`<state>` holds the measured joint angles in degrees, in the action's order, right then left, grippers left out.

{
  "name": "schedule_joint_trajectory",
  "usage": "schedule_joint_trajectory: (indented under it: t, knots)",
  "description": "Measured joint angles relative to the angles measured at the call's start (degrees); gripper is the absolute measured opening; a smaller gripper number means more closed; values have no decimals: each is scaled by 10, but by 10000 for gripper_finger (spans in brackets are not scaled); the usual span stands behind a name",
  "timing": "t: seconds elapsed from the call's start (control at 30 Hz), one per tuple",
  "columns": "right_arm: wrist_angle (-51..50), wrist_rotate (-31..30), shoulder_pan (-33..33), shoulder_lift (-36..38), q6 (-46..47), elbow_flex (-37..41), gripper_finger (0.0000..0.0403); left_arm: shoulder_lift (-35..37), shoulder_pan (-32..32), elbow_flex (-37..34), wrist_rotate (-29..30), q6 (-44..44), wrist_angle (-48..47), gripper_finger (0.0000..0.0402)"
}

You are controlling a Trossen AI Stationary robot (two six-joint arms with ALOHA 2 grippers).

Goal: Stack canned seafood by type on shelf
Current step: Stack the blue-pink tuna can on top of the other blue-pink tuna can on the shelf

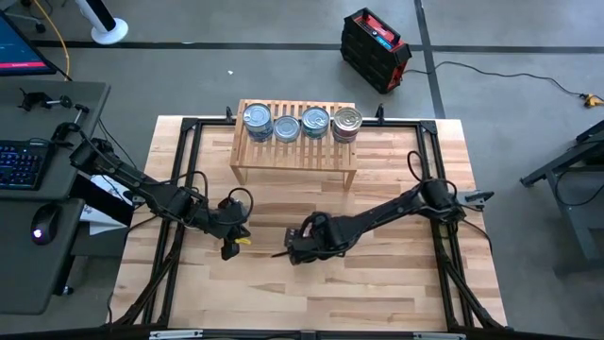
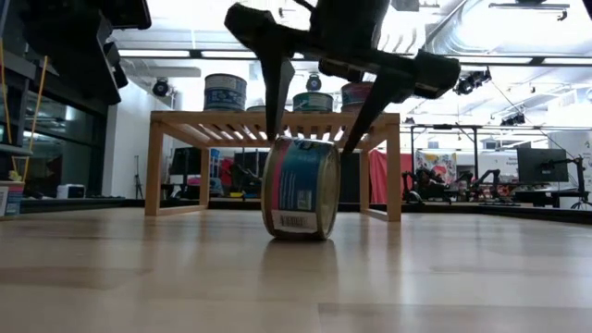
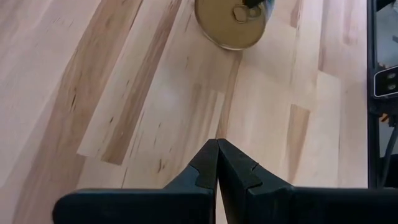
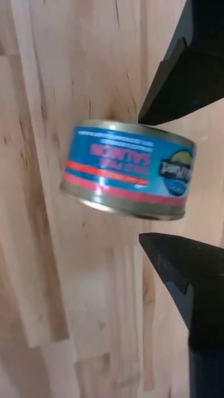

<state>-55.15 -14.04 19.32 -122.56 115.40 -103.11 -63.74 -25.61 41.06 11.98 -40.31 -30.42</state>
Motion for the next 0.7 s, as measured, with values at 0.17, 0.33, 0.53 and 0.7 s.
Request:
schedule_joint_trajectory:
  t: [0.17, 0.33, 0.53, 0.7]
  knots:
    - [6, 12, -2, -14, -18, 0, 287, 0, 0, 0, 0, 0, 1, 0]
    - [0, 8, -4, -21, -46, 0, 269, 0, 0, 0, 0, 0, 0, 0]
    - [-27, 7, -6, -19, -86, 0, 164, 0, 0, 0, 0, 0, 2, 0]
    - [-112, 38, 8, 13, -183, 0, 166, 0, 0, 0, 0, -6, 1, 0]
